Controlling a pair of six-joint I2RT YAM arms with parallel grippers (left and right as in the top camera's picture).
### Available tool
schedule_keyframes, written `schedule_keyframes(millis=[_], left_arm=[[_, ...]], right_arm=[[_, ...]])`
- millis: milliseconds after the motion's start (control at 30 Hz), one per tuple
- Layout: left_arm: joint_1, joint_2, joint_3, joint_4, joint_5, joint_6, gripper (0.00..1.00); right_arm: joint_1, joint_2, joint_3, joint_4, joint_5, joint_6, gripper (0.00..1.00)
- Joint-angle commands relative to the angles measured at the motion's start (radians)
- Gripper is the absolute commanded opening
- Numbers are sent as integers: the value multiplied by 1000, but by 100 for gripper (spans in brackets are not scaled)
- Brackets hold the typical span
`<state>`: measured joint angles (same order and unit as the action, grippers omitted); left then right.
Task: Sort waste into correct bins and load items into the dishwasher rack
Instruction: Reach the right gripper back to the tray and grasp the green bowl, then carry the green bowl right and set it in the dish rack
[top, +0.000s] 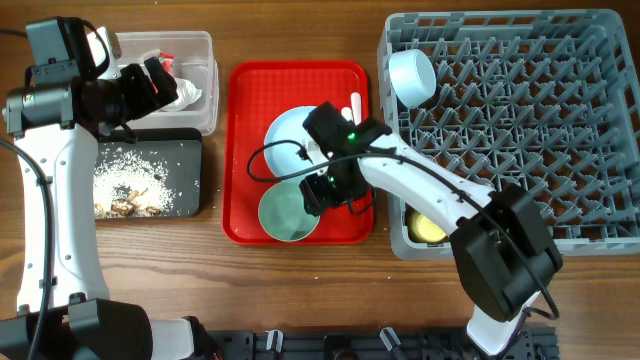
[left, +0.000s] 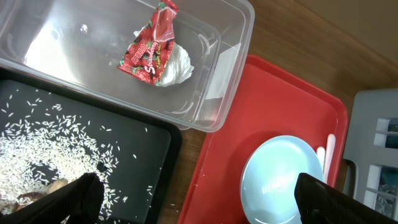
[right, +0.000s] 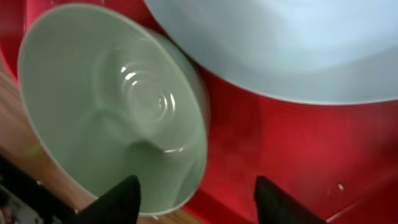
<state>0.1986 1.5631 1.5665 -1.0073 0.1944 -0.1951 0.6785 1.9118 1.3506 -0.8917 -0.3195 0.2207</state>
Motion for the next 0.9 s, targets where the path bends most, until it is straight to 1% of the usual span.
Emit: schedule_keyframes(millis=[0, 67, 200, 233, 267, 300, 400, 467, 633, 700, 767, 867], left_arm=[[5, -12, 12, 0, -6, 8, 100], [5, -12, 12, 0, -5, 8, 100], [5, -12, 12, 0, -6, 8, 100], [5, -12, 12, 0, -6, 8, 100], [5, -12, 12, 0, -6, 8, 100], [5, -12, 12, 0, -6, 8, 100], [5, -12, 12, 0, -6, 8, 100], [5, -12, 12, 0, -6, 8, 100], [5, -12, 12, 0, -6, 8, 100], [5, -12, 12, 0, -6, 8, 100], [5, -12, 12, 0, -6, 8, 100], [5, -12, 12, 0, -6, 8, 100]], right_arm=[[-2, 13, -46, 46, 36, 22, 54], [-2, 13, -63, 63, 43, 14, 51], [-2, 13, -77, 73, 85, 16, 33], [-2, 13, -77, 77, 87, 15, 27], [-2, 13, -77, 80, 87, 14, 17], [-2, 13, -77, 83, 87, 15, 4], [-5, 11, -66, 84, 86, 16, 4], [-14, -5, -29, 61, 78, 18, 4], [-80, -134, 145, -77, 124, 22, 4], [-118, -210, 224, -144, 209, 23, 4], [-157, -303, 298, -210, 346, 64, 4], [-179, -422, 326, -243, 576, 143, 4]])
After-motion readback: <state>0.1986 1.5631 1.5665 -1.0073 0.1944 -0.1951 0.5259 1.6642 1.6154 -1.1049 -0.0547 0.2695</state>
